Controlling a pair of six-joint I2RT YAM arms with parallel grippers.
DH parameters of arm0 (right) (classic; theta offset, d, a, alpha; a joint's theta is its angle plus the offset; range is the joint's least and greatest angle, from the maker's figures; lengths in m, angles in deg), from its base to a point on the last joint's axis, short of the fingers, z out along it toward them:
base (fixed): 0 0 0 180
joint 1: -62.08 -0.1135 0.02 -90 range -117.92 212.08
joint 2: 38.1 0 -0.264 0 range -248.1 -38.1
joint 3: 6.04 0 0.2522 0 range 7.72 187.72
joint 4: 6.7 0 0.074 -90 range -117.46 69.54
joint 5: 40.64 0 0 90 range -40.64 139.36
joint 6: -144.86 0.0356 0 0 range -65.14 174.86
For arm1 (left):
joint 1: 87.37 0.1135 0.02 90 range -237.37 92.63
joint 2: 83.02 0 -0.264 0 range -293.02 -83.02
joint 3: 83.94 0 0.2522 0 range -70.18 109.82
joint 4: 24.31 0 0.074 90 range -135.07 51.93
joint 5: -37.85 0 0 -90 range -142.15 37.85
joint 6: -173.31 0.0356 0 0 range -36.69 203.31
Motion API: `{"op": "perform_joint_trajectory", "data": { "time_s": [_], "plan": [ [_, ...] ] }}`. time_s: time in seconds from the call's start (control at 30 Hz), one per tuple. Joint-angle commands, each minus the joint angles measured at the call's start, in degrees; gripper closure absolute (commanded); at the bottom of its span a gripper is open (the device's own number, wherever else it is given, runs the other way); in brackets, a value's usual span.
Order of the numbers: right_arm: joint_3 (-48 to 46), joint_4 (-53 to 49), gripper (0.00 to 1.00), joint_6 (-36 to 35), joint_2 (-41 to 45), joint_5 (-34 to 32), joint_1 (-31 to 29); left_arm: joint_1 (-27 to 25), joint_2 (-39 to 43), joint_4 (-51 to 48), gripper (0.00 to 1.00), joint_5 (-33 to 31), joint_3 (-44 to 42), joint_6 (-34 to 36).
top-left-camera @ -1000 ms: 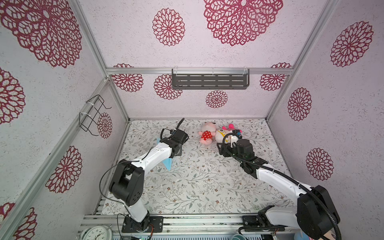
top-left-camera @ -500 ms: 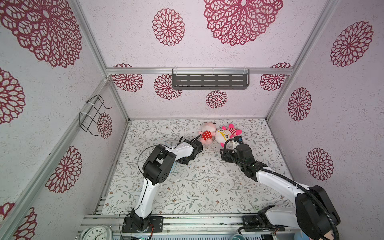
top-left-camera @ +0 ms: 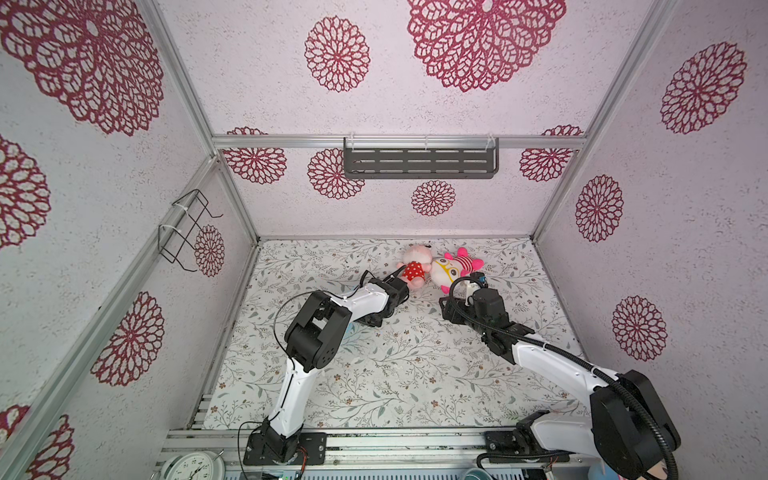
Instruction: Fold a paper plane with a square sheet of paper (pick it up from the middle)
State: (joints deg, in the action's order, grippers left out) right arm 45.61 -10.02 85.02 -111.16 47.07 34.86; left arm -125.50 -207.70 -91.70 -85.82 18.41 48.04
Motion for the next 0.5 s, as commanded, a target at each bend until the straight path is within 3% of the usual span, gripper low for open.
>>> {"op": "perform_joint_trajectory", "data": {
  "time_s": [0.0,0.3,0.47],
  "plan": [
    [0.06,1.91,0.24,1.16,0.31,0.26,0.32,-0.50,2.54,3.63,0.58,11.12,-2.15,-0.84],
    [-1.19,3.61,0.24,2.17,0.98,0.27,0.29,-0.47,17.64,10.92,0.48,30.72,-8.64,-1.92],
    [-1.59,6.71,0.24,2.66,-0.77,4.84,0.31,0.58,27.66,16.41,0.44,35.71,-15.29,-2.40]
  ]
}}
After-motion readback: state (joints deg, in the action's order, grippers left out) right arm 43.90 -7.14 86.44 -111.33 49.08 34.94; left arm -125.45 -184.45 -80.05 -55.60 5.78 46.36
